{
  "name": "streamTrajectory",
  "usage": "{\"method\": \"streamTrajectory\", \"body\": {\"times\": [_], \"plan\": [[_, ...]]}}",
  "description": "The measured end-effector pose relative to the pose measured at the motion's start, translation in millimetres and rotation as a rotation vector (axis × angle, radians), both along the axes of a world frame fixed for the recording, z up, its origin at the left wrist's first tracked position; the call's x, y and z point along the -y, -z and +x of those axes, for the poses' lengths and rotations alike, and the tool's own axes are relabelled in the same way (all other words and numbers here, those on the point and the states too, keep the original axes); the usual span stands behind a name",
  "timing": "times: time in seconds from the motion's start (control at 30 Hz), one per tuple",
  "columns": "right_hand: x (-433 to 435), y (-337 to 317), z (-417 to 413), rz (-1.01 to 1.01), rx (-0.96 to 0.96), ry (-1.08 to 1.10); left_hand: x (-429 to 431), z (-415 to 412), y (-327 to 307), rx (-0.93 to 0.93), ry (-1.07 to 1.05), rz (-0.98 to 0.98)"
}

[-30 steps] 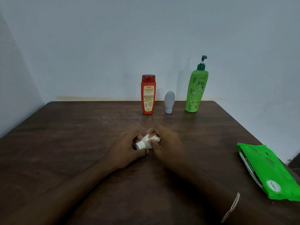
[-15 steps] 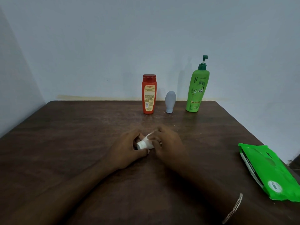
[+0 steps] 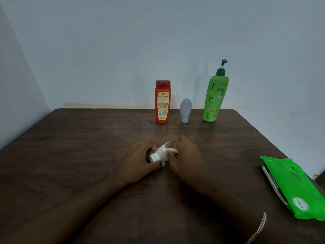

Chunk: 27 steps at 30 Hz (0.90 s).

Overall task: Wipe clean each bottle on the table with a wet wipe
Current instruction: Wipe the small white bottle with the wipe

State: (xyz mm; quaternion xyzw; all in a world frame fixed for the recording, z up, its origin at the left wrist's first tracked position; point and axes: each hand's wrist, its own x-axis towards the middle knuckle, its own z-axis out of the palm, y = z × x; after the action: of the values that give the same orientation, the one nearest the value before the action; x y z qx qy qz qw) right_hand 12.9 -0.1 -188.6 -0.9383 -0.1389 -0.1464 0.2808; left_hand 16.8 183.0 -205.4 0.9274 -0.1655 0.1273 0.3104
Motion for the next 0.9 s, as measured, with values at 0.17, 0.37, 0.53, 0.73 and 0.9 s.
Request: {"method": "streamTrajectory", "body": {"times": [0.17, 0.37, 0.53, 0.73, 0.9], "plan": [[7, -4, 2, -0.018, 0.006, -0.069, 1, -1, 1, -0.010, -0.016, 0.011], [29, 2, 21, 0.124, -0.004, 0.205, 3, -3, -2, -0.035, -0.006, -0.015], [8, -3, 10, 0.004, 0.016, 0.063, 6, -5, -3, -0.037, -0.029, -0.038], [7, -14, -1, -0.142, 0.038, -0.153, 5, -7, -4, -0.031, -0.018, -0.039], [30, 0, 22, 0.056, -0.085, 0.203, 5, -9, -7, -0.033, -0.004, -0.044]]}}
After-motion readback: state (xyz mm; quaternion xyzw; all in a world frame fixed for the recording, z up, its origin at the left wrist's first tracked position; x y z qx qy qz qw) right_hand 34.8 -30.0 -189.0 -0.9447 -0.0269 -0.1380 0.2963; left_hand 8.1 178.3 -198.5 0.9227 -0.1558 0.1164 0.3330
